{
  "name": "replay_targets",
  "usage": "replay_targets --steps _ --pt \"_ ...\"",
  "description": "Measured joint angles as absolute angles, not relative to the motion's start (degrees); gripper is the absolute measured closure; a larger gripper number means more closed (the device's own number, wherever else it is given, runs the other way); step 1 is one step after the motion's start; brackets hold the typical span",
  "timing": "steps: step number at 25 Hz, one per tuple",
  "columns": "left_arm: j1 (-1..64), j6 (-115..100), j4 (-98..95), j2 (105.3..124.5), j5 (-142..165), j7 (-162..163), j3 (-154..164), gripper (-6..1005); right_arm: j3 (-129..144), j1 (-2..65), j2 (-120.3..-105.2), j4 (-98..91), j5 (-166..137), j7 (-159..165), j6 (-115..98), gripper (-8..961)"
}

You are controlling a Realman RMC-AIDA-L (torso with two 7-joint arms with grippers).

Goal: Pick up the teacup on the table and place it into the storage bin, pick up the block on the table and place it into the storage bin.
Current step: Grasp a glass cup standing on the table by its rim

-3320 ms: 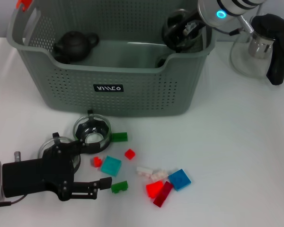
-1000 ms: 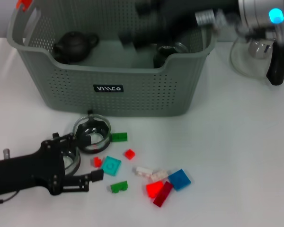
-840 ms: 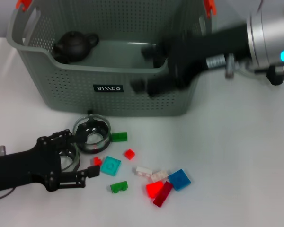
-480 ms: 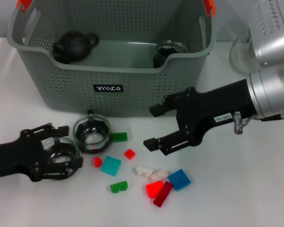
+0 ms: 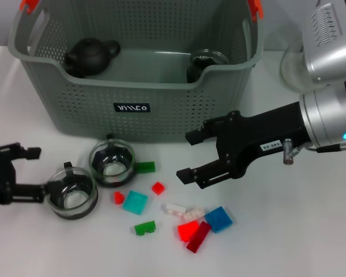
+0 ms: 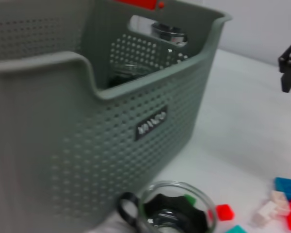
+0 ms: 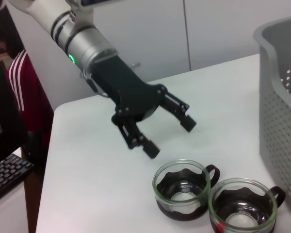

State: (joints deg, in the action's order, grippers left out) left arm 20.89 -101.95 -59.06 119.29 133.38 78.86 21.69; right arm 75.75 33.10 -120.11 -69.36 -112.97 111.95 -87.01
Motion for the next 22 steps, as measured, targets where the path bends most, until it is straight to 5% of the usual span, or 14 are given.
replay_targets --steps 22 --pt "28.57 -104.7 -74.87 119.79 149.88 125.58 37.89 119 74.26 34.87 -119.62 -68.81 -114.49 112.85 -87.64 85"
